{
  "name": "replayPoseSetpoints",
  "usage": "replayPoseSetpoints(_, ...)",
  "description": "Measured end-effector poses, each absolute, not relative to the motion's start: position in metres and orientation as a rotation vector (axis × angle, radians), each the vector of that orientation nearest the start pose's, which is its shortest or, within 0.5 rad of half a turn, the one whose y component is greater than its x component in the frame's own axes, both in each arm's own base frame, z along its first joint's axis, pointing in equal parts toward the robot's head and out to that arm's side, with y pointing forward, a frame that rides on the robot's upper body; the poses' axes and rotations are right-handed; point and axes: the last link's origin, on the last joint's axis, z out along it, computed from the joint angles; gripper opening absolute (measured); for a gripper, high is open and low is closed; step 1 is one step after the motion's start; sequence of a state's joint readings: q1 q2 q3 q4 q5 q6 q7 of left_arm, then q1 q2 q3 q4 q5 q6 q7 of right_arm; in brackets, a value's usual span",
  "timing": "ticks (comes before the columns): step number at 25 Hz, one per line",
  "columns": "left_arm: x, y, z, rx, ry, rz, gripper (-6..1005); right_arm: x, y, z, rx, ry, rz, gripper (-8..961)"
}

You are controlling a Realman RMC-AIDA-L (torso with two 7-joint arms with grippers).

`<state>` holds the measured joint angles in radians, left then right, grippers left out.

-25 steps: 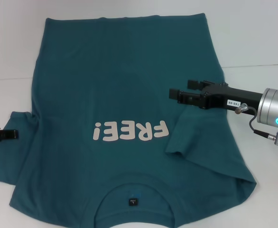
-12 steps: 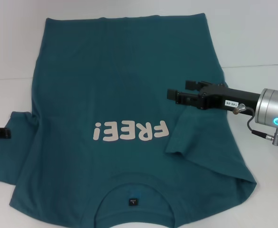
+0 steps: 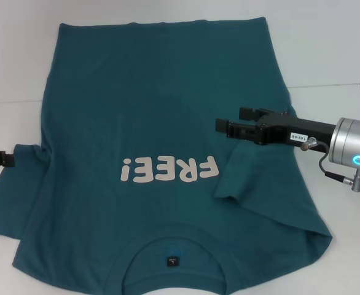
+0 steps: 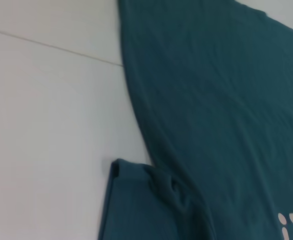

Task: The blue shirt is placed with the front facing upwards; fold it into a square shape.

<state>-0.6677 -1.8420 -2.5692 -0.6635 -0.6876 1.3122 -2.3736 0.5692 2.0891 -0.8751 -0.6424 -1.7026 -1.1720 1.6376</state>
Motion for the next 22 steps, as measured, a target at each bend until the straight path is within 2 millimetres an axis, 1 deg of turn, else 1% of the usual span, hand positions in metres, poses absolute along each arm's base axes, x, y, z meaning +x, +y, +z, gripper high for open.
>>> replayPoseSetpoints(4, -0.322, 0.398, 0.100, -2.052, -1.593, -0.205, 842, 0.243, 0.387, -0.005, -2.374, 0.956, 0.806, 942)
replayPoseSetpoints(7, -0.325, 0.398, 0.093, -2.040, -1.578, -0.177, 842, 0.243, 0.386, -0.006, -2.379, 0.959, 0.805, 942)
replayPoseSetpoints(13, -0.333, 0.395, 0.093, -2.001, -1.591, -0.153, 842, 0.244, 0.383, -0.007, -2.392, 0.951, 0.801, 941)
replayPoseSetpoints(22, -0.339, 0.394, 0.095, -1.952, -1.611, -0.162, 841, 0.244, 0.382, -0.009, -2.395, 0.957, 0.805, 941)
